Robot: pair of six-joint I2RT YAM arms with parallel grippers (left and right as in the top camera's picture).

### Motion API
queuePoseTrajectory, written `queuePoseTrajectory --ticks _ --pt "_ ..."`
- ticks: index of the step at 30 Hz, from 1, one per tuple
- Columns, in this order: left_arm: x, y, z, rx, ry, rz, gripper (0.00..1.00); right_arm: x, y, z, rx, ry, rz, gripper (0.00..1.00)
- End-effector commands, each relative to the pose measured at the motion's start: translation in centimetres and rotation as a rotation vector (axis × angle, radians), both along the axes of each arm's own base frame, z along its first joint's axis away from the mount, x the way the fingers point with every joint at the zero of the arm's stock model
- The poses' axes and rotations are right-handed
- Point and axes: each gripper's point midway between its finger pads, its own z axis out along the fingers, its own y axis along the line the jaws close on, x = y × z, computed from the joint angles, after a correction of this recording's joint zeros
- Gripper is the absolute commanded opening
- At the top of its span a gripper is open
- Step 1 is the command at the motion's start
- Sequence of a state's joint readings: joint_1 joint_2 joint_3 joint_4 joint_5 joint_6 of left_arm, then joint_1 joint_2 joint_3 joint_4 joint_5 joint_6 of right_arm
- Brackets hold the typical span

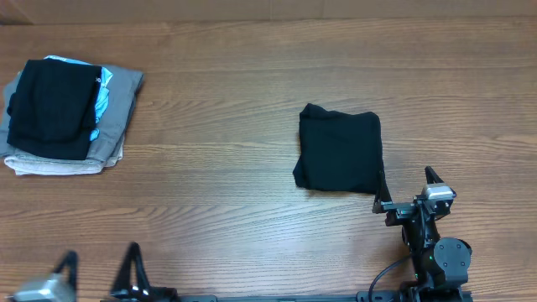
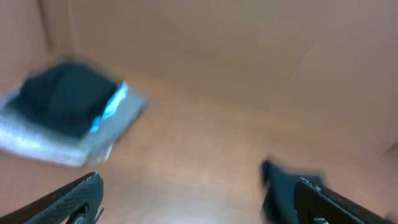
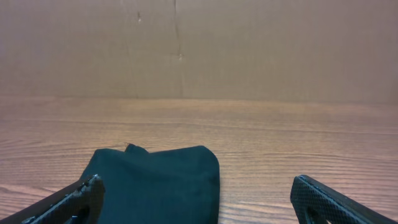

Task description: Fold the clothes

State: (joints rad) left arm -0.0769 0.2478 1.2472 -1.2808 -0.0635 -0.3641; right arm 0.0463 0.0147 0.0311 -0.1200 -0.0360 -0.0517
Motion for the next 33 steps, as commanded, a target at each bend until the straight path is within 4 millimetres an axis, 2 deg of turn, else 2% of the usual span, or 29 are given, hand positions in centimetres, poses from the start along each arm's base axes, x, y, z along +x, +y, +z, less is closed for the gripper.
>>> queuePoseTrajectory --ticks 1,2,7,20,22,27,28,30,33 --pt "-0.8 0.0 -4.7 0.014 0.121 -0.004 1.0 0.0 -0.3 0.0 0.007 -0.009 -0.014 1.0" --pt "-1.1 0.1 -6.7 0.015 0.187 -0.001 1.0 0.0 -0.3 0.0 0.007 -0.009 -0.014 1.0" --pt "-0.4 -0.2 -9.0 -0.067 0.249 0.021 1.0 0.0 -0.3 0.0 0.007 -0.009 -0.014 1.0" --pt "0.5 -0.6 -11.4 -0.11 0.322 0.028 1.0 0.0 -0.3 0.0 0.007 -0.009 -0.014 1.0" --pt "1.6 -0.7 -9.9 -0.117 0.246 0.022 1.0 0.0 -0.3 0.0 0.007 -0.009 -0.014 1.0" --pt "5.3 -1.0 -3.0 -0.144 -0.08 -0.001 1.0 0.0 -0.3 0.0 0.007 -0.009 -0.014 1.0" --pt "5.9 -1.0 -2.1 -0.147 -0.126 -0.004 1.0 0.0 -0.3 0.0 0.007 -0.009 -0.014 1.0" --pt "7.1 -1.1 -0.9 -0.149 -0.202 -0.01 1.0 0.0 -0.3 0.0 0.007 -0.009 -0.014 1.0" --pt "8.9 -1.3 -0.9 -0.154 -0.258 -0.014 1.0 0.0 -0.3 0.0 0.007 -0.009 -0.014 1.0"
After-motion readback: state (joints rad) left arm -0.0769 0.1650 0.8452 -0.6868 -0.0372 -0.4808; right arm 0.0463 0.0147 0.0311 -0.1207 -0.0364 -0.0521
